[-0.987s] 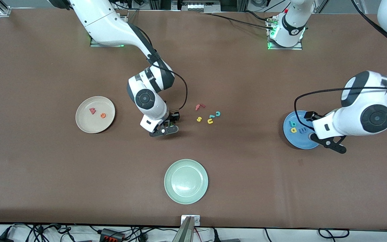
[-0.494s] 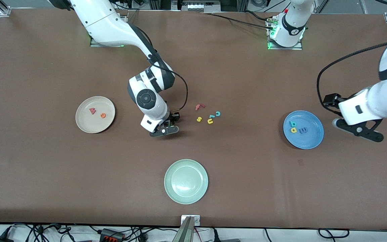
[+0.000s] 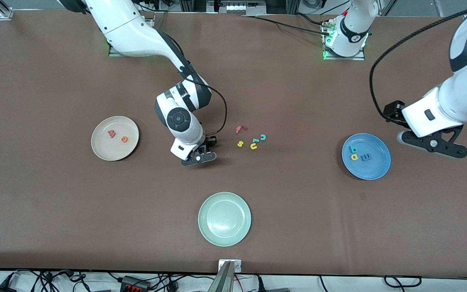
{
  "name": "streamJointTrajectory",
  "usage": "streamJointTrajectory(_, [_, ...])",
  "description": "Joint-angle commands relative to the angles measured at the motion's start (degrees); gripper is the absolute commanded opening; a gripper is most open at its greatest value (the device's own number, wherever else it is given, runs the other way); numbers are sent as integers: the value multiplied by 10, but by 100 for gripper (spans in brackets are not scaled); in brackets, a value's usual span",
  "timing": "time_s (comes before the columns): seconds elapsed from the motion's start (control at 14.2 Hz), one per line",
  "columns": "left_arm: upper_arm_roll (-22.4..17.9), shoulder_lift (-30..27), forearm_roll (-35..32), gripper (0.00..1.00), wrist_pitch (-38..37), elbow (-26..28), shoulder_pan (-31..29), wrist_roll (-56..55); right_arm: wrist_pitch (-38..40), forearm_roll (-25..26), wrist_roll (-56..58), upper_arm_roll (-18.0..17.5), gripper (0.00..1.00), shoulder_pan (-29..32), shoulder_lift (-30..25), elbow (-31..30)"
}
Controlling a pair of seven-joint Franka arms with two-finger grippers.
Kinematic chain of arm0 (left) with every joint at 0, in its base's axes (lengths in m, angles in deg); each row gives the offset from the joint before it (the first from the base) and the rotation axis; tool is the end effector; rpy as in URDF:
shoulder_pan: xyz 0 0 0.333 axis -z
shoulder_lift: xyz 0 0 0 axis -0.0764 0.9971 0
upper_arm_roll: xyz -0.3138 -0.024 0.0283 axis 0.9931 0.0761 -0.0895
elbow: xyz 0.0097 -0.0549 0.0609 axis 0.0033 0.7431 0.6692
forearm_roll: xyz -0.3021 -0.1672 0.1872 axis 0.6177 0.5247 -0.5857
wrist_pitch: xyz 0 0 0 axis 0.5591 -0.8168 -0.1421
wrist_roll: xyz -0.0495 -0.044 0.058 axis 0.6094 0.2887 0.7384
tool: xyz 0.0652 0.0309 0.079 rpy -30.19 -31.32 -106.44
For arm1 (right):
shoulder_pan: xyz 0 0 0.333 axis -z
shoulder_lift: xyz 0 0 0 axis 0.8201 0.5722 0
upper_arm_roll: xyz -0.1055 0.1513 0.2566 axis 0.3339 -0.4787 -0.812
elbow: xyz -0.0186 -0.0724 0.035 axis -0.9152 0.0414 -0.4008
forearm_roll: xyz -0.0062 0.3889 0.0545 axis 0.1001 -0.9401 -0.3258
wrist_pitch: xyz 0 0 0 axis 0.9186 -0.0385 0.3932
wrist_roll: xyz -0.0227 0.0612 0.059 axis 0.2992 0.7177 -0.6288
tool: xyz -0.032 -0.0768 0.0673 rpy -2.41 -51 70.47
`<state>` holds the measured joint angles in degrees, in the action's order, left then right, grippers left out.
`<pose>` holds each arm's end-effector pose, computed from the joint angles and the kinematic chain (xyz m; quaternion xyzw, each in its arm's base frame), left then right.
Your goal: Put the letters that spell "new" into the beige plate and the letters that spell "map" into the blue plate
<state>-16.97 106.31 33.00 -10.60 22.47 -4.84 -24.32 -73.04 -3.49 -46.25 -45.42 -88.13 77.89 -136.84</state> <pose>0.6209 -0.0917 0.5761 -0.9826 0.1426 0.1118 0.0416 0.5583 0.3899 0.1772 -0.9921 -0.1201 0.0198 0.0301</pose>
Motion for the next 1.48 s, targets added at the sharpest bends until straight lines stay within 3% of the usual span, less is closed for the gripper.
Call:
streamJointTrajectory(0.0, [-177,-67,111,100,47,72,82,4,0,17,-12,5,22,-5,11,15])
streamJointTrajectory(0.28, [-257,-165,123,100,177,226,135,-5,8,18,-8,7,12,5,1,10])
streamJointTrajectory(0.42, [-261,-212,123,100,268,303,134,-18,55,21,-12,25,11,13,-43,-12])
streamJointTrajectory(0.71, [-232,-223,121,100,277,319,101,-16,95,22,21,71,11,31,-159,-129])
streamJointTrajectory(0.92, [-228,-226,125,100,244,317,100,-17,99,22,117,84,11,104,-217,-217])
streamJointTrajectory(1.41, [-224,-222,125,100,243,309,101,-18,99,22,142,84,11,171,-224,-284])
